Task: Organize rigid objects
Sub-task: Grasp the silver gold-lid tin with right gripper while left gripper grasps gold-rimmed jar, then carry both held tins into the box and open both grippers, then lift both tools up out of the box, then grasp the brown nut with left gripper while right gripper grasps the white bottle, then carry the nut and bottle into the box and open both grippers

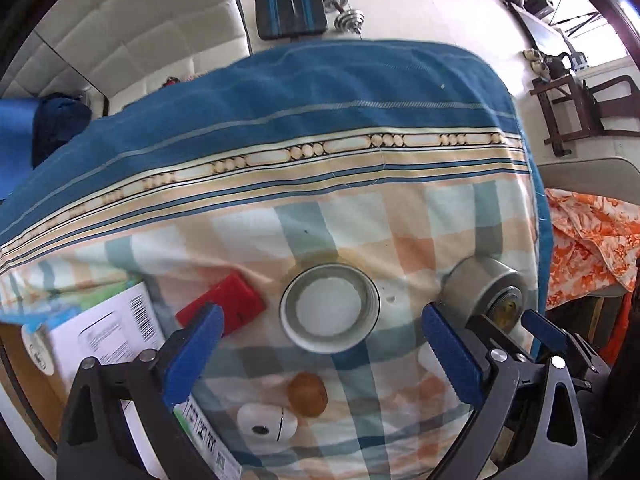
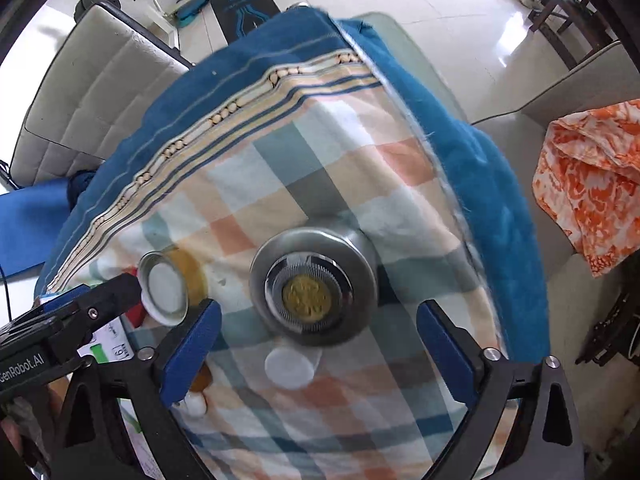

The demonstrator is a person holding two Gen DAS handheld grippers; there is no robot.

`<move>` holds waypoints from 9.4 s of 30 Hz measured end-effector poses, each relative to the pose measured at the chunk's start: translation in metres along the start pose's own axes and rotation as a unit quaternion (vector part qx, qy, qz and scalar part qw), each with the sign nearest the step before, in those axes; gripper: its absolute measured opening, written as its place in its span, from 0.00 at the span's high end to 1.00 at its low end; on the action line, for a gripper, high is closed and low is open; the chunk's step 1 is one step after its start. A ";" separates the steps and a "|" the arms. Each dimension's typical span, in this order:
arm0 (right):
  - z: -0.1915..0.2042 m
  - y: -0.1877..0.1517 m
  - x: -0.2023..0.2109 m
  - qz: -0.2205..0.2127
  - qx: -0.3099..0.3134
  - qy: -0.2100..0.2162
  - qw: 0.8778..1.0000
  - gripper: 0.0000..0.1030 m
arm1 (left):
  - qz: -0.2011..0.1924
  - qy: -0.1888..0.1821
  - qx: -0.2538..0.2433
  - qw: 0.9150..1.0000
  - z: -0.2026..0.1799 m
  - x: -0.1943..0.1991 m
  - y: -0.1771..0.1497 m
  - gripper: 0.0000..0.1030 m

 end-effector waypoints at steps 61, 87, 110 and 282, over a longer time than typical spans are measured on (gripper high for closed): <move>0.029 -0.068 0.069 -0.056 0.114 -0.026 0.992 0.30 | -0.094 0.000 -0.039 0.995 -0.001 0.110 -0.104 0.40; 0.297 -0.214 0.073 -0.067 0.255 -0.003 0.964 0.30 | -0.160 0.022 0.097 0.982 0.246 0.182 -0.214 0.40; 0.345 -0.201 -0.066 0.011 0.237 -0.051 0.970 0.29 | -0.035 0.011 0.147 0.988 0.341 0.046 -0.197 0.39; 0.317 -0.258 -0.031 0.035 0.271 0.012 0.962 0.66 | -0.040 -0.029 0.185 0.981 0.297 0.056 -0.260 0.72</move>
Point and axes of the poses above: each gripper's, at about its wrist camera, not at the fingertips, and x roughly against the way its jaws point, z to its left, y to its top, the point moved 5 cm from there along -x, roughly the way its jaws point, and after that the axes turned 7 degrees about -y, right-handed, at the moved point
